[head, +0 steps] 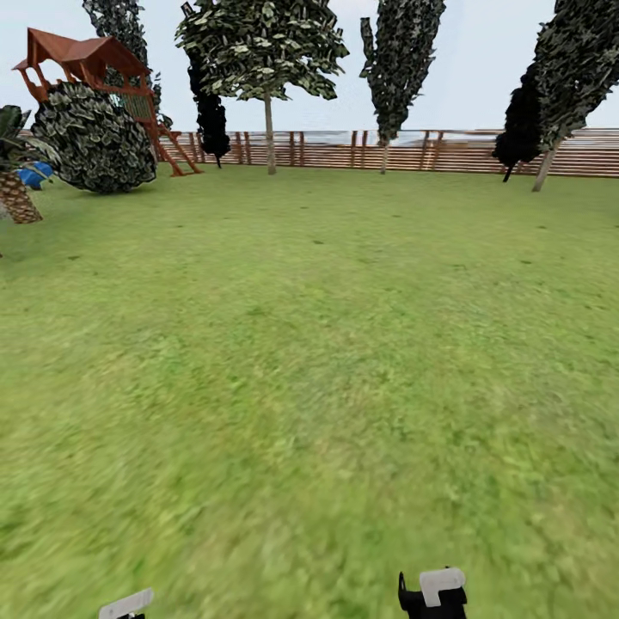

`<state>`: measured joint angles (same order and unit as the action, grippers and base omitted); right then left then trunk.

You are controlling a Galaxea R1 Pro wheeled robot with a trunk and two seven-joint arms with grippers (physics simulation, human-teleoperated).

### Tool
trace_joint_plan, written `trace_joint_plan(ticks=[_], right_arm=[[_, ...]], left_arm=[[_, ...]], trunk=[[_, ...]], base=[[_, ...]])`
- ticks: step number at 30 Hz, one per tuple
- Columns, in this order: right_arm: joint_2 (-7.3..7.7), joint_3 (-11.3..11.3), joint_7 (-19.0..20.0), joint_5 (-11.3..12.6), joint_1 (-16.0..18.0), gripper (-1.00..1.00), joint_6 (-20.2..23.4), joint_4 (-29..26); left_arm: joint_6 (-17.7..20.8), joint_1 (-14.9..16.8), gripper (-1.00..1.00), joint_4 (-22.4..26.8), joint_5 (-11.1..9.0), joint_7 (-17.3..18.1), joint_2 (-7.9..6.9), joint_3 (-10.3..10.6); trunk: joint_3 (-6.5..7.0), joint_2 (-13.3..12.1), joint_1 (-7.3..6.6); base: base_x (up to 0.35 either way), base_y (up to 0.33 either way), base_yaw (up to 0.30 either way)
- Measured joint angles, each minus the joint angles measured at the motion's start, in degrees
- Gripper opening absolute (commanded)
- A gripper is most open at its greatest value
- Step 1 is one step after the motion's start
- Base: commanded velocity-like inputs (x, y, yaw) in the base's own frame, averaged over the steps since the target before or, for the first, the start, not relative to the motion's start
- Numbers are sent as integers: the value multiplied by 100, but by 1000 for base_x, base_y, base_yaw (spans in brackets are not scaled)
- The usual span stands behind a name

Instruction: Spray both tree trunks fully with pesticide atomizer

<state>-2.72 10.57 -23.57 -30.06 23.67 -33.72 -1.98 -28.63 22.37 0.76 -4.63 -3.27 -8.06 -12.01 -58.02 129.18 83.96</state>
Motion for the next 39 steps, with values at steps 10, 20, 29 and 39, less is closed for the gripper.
trace_joint_plan(ticks=[10,20,29,39], right_arm=[[0,0,-1,1,2,100,-1,1],[5,0,3,-5,3,100,-1,0],[38,-9,13,-36,3,100,-1,-7],[19,-9,22,-36,0,100,-1,-3]], left_arm=[[9,-1,-100,-7,0,0,-3,-2],[4,-9,-100,-9,0,1,-3,0],[8,-8,-100,-9,0,1,-11,0],[9,-7,-100,-10,0,0,-11,2]], trunk=[[-33,0,0],[-62,0,0],[-64,0,-1],[-64,0,0]], base=[[317,97,282],[340,1,226],[342,0,6],[342,0,-141]])
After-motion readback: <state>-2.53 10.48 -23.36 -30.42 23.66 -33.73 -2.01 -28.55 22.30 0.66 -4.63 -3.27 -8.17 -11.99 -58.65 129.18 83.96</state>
